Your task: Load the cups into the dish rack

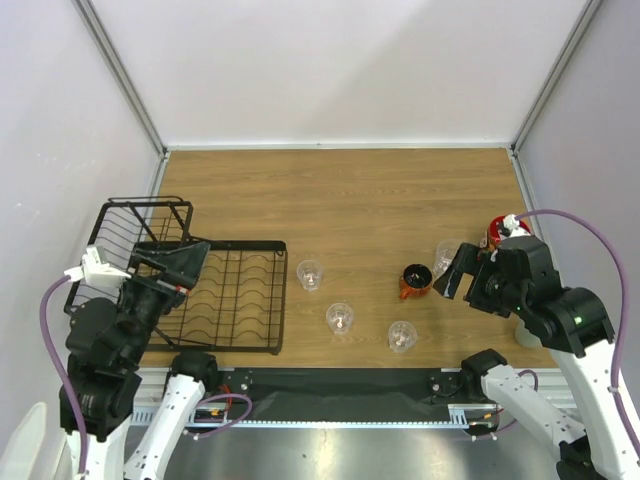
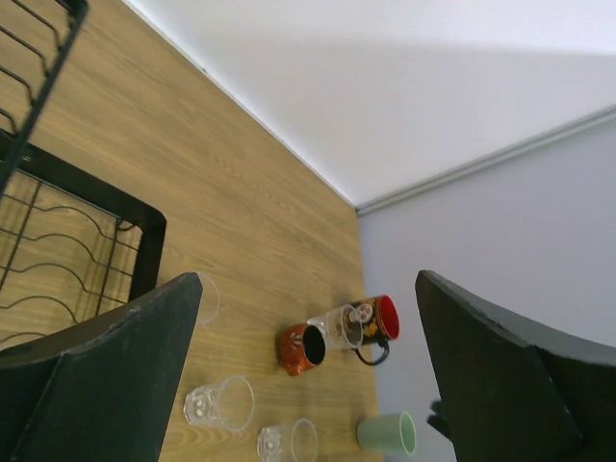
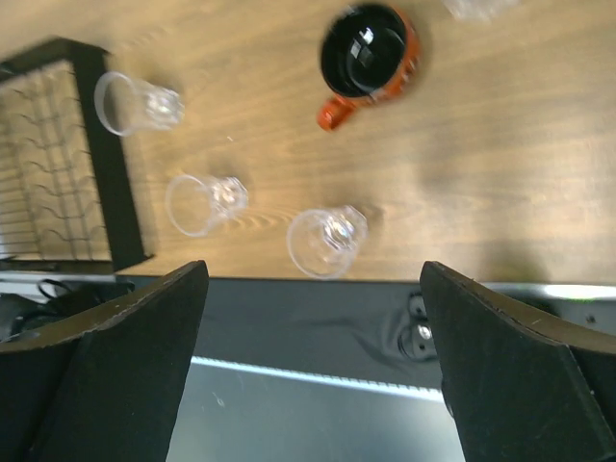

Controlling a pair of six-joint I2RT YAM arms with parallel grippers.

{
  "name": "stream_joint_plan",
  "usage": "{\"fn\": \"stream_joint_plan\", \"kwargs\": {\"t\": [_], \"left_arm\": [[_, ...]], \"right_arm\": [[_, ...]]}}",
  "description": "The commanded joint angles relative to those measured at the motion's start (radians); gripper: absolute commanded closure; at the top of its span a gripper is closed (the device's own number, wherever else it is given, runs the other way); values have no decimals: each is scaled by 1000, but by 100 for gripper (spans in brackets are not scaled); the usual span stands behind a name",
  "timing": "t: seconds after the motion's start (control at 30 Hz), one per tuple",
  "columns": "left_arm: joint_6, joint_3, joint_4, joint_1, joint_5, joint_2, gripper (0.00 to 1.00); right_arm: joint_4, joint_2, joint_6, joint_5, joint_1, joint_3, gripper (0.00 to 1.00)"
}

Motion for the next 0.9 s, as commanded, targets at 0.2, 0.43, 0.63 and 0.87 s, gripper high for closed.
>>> {"fn": "stream_joint_plan", "kwargs": {"t": [0.2,0.43,0.63,0.87], "left_arm": [[216,191,-4,7,301,147,0],[129,146,64,7,317,122,0],[153,189,0,7,383,231,0],[178,215,3,7,441,336,5]], "right_arm": [[-41,74,-28,23,1,82,0],[-51,190,-63,61,-21,145,0],[-54,268,-117,81,-100,196,2],[35,344,-174,70,-266,177,8]]}}
